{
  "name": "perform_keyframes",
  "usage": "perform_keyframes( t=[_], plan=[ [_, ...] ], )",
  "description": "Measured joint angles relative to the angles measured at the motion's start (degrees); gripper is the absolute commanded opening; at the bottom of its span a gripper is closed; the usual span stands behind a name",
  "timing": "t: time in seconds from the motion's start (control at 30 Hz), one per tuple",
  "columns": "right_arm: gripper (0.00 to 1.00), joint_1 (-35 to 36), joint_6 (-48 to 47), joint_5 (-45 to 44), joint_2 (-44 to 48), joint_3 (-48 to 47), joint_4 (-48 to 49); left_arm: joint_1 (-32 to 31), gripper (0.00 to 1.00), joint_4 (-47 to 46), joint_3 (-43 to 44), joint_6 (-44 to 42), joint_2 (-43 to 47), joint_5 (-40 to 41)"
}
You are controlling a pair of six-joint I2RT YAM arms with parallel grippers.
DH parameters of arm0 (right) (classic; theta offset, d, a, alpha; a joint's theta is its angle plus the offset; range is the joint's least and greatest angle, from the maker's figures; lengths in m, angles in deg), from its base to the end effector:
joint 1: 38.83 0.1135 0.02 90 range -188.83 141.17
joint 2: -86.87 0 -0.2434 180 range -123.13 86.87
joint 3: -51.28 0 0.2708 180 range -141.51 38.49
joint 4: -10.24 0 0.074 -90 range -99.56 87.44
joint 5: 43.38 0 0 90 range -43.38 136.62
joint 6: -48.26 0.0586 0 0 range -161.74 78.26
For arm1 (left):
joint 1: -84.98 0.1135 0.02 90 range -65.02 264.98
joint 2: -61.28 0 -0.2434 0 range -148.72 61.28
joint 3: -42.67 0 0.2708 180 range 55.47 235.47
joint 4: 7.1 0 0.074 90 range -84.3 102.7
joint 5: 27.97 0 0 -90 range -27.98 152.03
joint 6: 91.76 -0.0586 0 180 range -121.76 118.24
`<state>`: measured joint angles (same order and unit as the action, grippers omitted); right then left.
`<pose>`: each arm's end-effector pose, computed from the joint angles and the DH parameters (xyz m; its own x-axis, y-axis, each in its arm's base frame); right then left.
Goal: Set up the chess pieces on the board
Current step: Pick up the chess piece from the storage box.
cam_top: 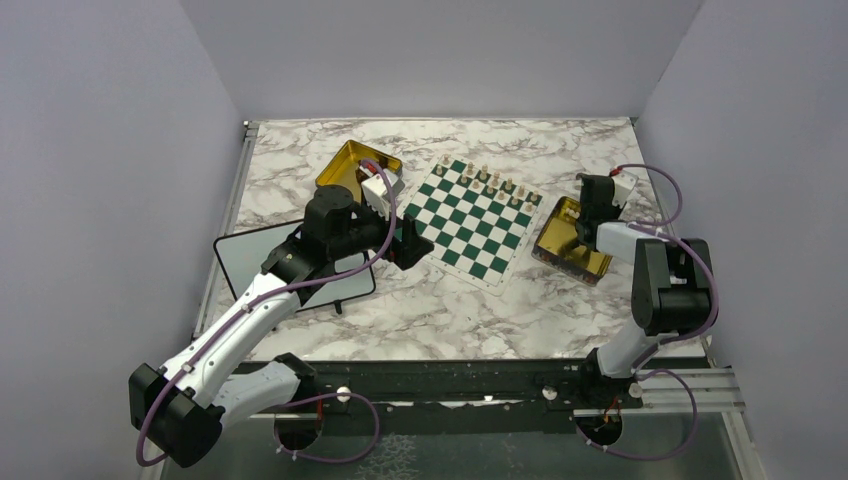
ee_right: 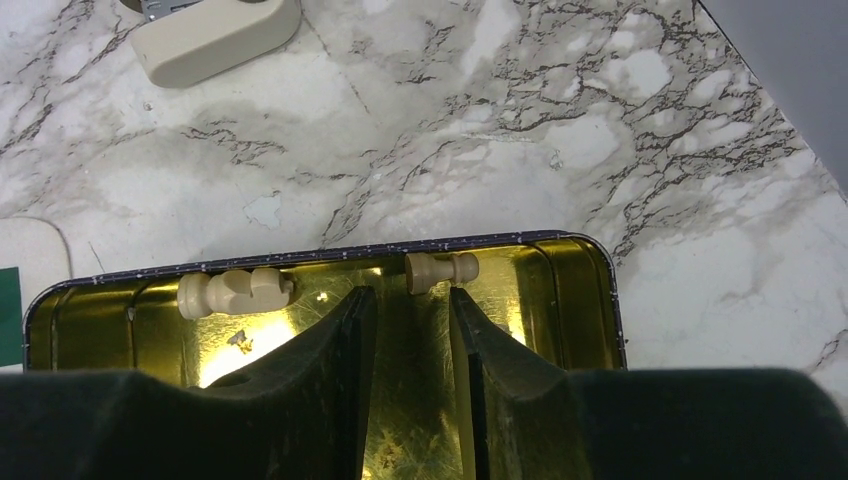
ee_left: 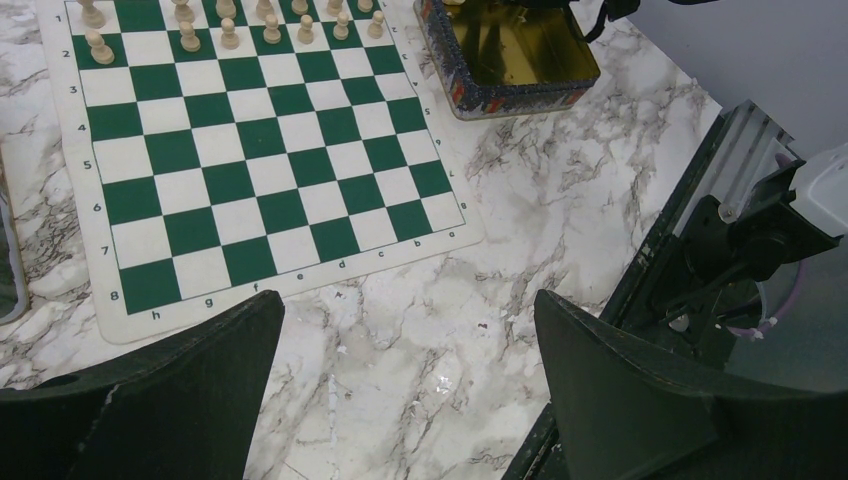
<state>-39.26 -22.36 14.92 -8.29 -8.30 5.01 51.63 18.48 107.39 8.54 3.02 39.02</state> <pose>0.3556 -0.0335 0.1174 -0.4824 0.2860 -0.8280 0.5981 0.7981 -0.0728 0.2229 -0.1741 0.3091 -0.4148 0.0760 -0.9067 0.7525 0.5889 -0.2949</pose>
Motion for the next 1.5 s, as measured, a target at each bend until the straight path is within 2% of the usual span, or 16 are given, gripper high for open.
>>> perform_keyframes(
  t=[1.5],
  plan=[
    [0.27,-0.1,-4.0,-1.7,-3.5,-1.0,1.9,0.0,0.96,-0.2,-0.3,0.0,0.0,0.0]
  ],
)
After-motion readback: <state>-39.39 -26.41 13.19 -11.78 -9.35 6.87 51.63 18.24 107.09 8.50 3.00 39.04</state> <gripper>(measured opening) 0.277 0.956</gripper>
